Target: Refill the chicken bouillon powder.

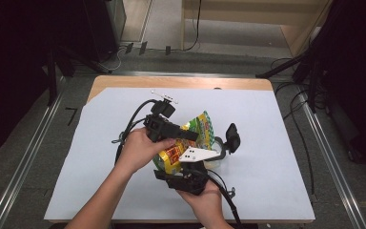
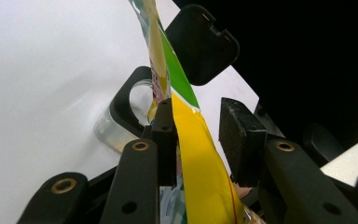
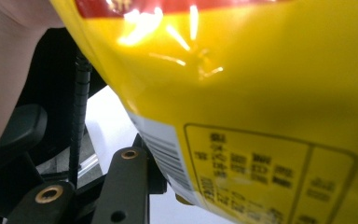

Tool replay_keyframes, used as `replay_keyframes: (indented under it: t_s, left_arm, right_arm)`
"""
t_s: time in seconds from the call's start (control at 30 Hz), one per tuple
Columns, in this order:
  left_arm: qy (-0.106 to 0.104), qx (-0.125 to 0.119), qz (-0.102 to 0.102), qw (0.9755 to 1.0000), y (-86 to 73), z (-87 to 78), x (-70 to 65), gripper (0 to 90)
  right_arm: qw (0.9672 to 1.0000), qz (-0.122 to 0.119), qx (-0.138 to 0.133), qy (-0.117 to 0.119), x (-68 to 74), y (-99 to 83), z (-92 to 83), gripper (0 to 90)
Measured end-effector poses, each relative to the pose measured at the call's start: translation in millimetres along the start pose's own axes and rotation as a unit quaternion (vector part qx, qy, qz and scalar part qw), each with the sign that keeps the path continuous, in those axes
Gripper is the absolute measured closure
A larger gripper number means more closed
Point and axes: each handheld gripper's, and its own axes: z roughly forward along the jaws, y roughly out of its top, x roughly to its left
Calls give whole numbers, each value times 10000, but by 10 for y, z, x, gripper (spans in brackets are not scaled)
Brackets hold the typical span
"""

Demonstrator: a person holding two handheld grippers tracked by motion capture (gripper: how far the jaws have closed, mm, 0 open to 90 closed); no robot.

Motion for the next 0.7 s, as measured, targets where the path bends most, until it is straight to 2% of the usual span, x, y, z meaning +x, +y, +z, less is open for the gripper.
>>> replay_keyframes:
  t_s: [0.23,0.37,0.7]
  left_arm:
    - [54,-56,-19,10000,3,0,-11,692]
    - [113,-89,-37,9999,4,-3,-27,695]
    - [122,-68,-36,9999,8,-1,-41,694]
  right_arm:
    - [10000,-18,-33,20,12,3,0,610]
    - [9999,-89,2,-47,16,7,0,625]
    - [10000,-31,-22,-36,15,10,-8,634]
